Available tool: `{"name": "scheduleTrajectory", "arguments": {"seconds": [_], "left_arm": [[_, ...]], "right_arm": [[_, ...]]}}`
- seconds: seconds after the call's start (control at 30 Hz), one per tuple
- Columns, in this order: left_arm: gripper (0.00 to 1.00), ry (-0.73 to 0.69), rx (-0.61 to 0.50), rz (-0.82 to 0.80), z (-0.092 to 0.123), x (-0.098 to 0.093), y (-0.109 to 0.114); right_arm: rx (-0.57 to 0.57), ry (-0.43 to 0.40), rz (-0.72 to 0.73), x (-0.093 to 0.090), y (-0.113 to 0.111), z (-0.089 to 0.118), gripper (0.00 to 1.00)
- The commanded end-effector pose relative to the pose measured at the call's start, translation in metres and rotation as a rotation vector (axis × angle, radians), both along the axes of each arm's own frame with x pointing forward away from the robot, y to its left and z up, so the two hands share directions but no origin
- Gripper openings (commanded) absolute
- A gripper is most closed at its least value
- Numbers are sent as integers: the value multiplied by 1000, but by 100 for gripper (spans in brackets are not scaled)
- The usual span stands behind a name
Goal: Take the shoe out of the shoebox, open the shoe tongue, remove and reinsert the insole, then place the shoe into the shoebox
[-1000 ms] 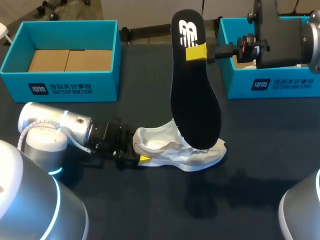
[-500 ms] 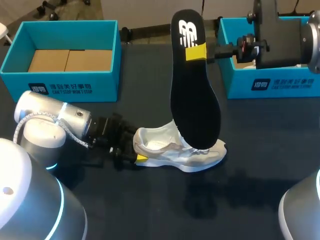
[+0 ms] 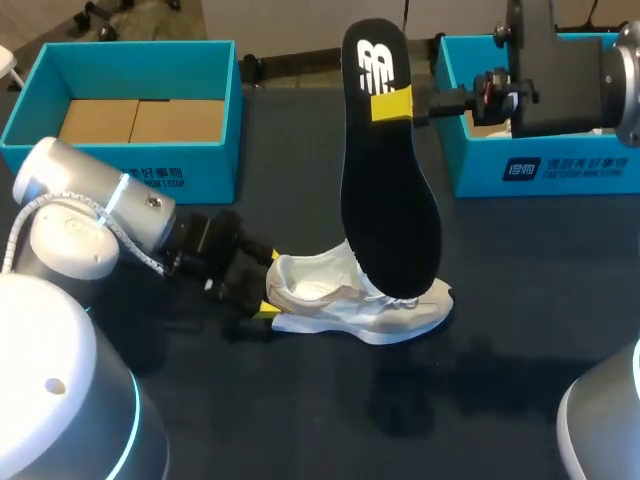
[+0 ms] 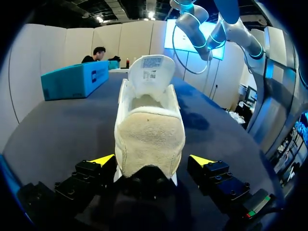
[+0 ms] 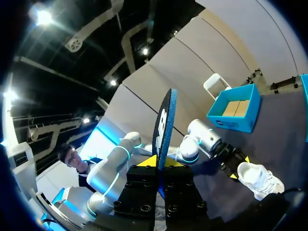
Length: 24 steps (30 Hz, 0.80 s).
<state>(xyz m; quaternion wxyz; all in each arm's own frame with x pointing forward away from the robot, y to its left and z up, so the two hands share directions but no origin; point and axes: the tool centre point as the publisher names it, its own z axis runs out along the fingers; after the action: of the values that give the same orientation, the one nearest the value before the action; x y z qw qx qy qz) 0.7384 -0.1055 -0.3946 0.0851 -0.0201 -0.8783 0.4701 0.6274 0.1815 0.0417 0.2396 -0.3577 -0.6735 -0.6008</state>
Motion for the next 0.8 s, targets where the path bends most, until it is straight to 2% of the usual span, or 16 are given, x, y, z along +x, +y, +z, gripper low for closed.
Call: {"name": "scheduleTrajectory", "arguments": {"seconds": [0.03,0.1,0.23,0.47,0.8], "left_arm": [[100,-1,6,0,1,-1,0],[100,0,-3,1,4,-1,0],[100,-11,57,-5,16,-2,2],[100,-18,236,-3,31,-3,4],[100,-58,480,-29,30,1,5]], "right_arm": [[-3,3,0,2,4,1,0],[-3,3,0,2,4,1,0],[-3,3,0,2,4,1,0],[-3,3,0,2,4,1,0],[-3,3,0,2,4,1,0]]}}
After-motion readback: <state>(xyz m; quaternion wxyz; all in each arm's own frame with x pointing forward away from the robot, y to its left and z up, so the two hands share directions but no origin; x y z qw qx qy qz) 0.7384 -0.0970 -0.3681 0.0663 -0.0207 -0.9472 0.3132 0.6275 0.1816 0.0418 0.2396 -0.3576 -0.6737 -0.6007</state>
